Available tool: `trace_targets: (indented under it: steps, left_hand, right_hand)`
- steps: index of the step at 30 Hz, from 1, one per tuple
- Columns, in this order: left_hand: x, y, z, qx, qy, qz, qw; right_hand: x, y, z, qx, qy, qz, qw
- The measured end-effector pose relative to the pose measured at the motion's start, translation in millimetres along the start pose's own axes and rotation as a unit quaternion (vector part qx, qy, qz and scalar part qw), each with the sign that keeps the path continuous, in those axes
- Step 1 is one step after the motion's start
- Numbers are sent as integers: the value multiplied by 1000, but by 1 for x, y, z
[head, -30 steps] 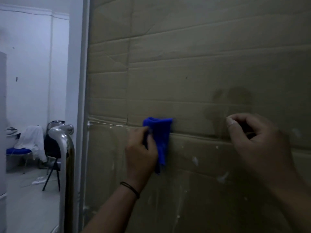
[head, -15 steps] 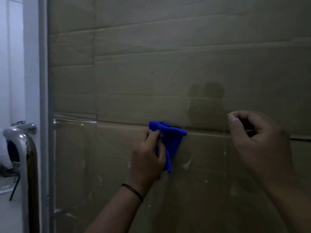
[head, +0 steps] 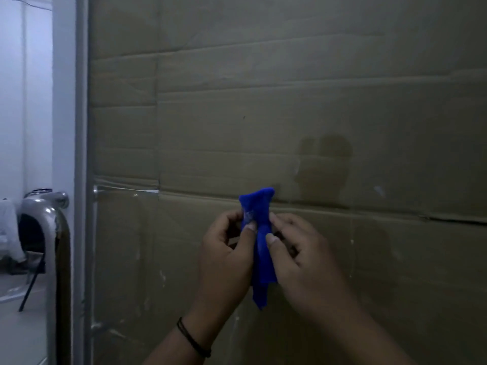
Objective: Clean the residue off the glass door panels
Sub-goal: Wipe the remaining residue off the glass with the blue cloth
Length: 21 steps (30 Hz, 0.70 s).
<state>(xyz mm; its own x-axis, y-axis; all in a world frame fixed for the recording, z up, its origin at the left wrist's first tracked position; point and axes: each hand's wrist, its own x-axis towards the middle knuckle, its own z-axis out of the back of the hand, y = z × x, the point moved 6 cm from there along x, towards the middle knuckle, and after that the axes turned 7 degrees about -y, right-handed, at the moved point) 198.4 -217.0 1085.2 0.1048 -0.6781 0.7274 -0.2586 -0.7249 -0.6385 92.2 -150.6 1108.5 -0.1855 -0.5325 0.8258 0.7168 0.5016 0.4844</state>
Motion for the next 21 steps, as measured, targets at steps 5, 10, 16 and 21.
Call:
trace_targets:
  steps: [5, 10, 16, 21]
  left_hand:
    - [-5, -3, -1, -164, 64, 119, 977]
    - [-6, 3, 4, -251, 92, 202, 942]
    - [-6, 16, 9, -232, 112, 249, 934]
    - [13, 15, 30, -105, -16, 108, 988]
  right_hand:
    - [1, -6, -8, 150, 4, -106, 983]
    - [2, -10, -15, 198, 19, -132, 971]
    - [1, -18, -23, 157, 23, -118, 980]
    - [4, -26, -4, 54, -79, -83, 992]
